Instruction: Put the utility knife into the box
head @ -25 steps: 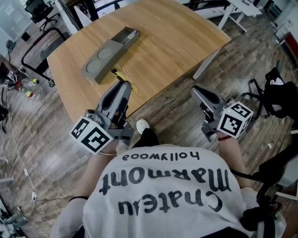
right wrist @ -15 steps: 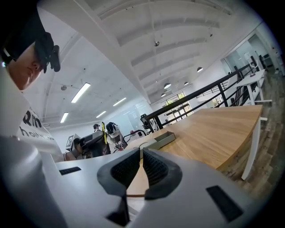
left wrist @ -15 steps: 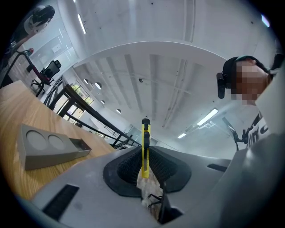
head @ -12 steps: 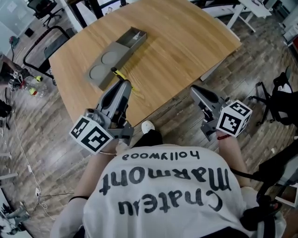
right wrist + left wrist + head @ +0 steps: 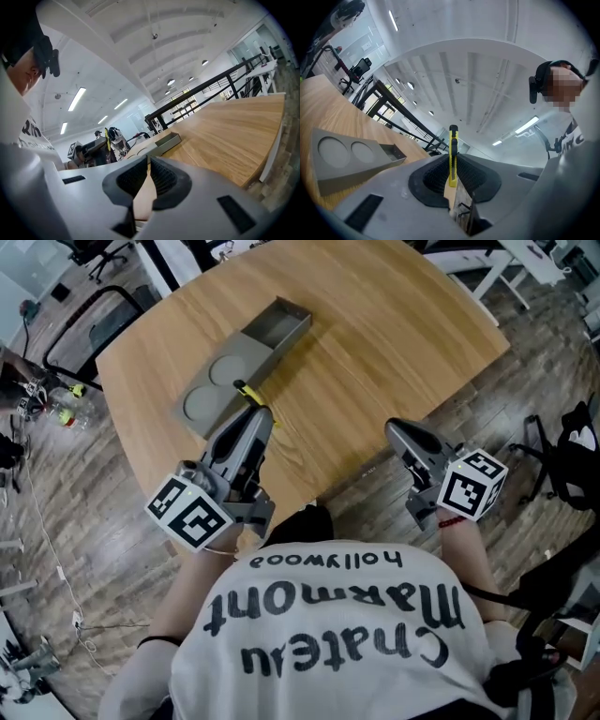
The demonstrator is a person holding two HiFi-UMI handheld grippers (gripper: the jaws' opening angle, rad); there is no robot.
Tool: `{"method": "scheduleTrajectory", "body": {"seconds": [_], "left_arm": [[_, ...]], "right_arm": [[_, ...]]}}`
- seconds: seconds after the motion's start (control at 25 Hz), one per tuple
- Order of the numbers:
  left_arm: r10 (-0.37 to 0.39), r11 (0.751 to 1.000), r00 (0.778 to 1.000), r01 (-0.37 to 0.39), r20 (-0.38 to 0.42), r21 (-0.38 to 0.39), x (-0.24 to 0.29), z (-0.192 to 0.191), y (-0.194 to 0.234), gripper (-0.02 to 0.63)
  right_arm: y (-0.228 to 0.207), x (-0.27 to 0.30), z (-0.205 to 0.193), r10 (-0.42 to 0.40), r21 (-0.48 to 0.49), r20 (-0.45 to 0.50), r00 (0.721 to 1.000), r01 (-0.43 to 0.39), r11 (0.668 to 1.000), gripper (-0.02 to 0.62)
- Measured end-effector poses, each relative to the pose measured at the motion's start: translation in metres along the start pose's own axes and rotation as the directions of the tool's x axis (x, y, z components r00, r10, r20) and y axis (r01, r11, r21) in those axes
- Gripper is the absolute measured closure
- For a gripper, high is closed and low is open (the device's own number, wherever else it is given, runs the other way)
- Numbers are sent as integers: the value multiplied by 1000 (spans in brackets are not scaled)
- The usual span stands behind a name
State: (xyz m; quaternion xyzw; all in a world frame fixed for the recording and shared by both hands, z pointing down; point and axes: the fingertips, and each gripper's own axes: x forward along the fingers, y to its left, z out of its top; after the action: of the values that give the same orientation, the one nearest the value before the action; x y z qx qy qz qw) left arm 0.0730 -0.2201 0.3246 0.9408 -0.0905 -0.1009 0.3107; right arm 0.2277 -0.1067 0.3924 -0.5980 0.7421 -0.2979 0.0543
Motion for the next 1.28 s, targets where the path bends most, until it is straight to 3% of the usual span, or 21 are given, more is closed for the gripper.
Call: {"method": "scheduleTrajectory", "body": {"seconds": [0.2,0.44,0.88,1.08,1.28], "left_arm": [[31,999,999,-32,-27,-29,15,2,21,557],[41,998,999,-42,-10,-47,25,24,51,557],[24,995,999,-21,28,-101,51,28,69,557],[-2,998,1000,3,12,-67,58,27,66,557],[23,999,1000,-23,4,-48,55,25,68,557]], "right_arm": [[-11,33,8,33,55,-48,998,-31,998,571],[-11,72,30,47,44,-79,996,-44,998,571],[-31,86,48,7,28,-138,990,-3,1000,571],[-28,107,55,49,27,-156,987,-45,999,571],[-30,118,49,82,41,-180,980,-76,996,571]]}}
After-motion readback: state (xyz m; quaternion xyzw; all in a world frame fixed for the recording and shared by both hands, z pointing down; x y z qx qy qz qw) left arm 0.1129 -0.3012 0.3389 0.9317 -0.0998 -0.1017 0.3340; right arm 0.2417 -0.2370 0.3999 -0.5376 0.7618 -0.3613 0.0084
